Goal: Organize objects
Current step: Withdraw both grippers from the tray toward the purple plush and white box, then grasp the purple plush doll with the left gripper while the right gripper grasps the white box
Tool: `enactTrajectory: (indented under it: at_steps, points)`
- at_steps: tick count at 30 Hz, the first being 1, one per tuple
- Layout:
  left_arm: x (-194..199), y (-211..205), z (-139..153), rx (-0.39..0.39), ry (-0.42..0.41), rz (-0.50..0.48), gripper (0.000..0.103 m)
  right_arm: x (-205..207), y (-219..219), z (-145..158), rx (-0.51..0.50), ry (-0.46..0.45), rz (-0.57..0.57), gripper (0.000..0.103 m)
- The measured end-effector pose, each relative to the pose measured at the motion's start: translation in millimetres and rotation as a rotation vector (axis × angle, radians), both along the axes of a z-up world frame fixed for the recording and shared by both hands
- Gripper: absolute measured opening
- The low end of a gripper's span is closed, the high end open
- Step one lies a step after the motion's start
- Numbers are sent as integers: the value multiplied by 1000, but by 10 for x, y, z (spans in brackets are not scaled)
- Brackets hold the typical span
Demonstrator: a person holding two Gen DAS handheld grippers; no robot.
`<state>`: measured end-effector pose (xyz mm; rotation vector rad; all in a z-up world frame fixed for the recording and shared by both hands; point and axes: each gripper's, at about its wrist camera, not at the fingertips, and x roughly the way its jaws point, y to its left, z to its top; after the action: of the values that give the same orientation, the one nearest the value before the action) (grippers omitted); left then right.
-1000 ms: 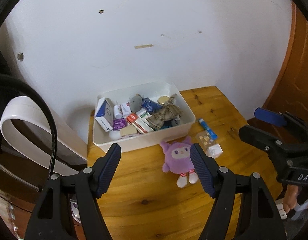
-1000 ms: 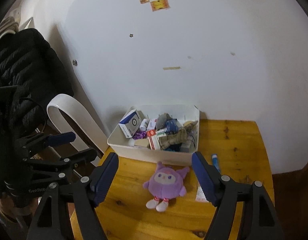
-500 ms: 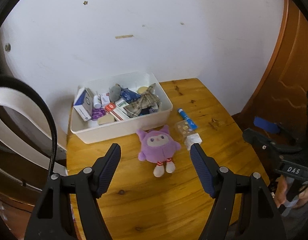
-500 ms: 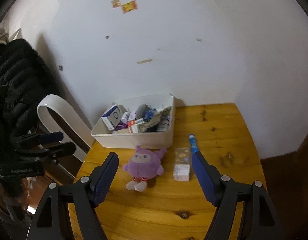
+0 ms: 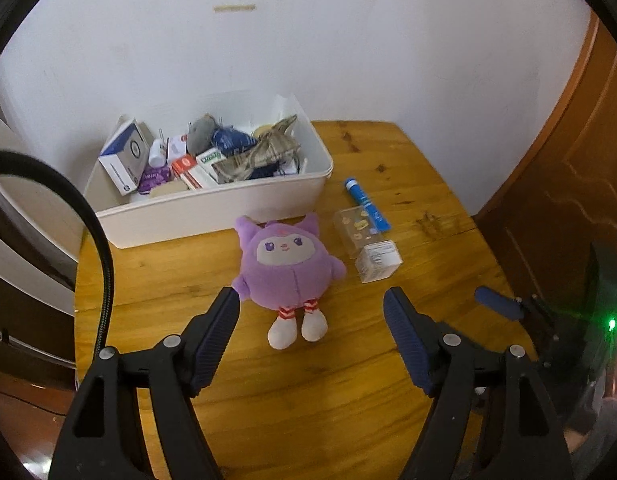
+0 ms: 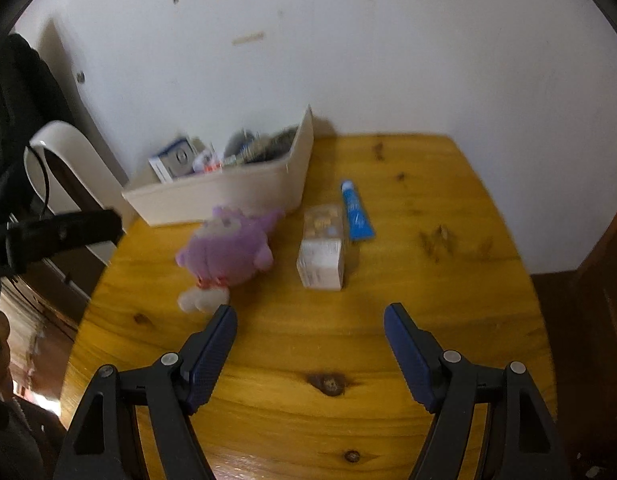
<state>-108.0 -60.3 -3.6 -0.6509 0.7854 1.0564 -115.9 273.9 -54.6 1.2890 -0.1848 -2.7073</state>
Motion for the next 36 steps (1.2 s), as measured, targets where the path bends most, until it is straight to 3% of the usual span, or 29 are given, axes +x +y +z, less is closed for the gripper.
enactTrajectory:
  at_steps: [8, 22, 30, 34, 36]
  points:
    - [97, 307, -330, -40, 24, 40, 78, -254, -45, -379, -11, -60, 6, 77]
    - [180, 671, -851, -107, 59, 80, 78, -704, -94, -760, 26, -58, -25, 77]
    - [215, 775, -1001, -116, 73, 91, 88, -830, -130, -836, 54, -33, -48, 76]
    - [223, 841, -1100, -160, 52, 93, 91, -835, -166, -829, 97, -15, -49, 58]
    - [216, 879, -1156, -187, 33, 102, 91, -842, -182, -824, 106, -8, -39, 41]
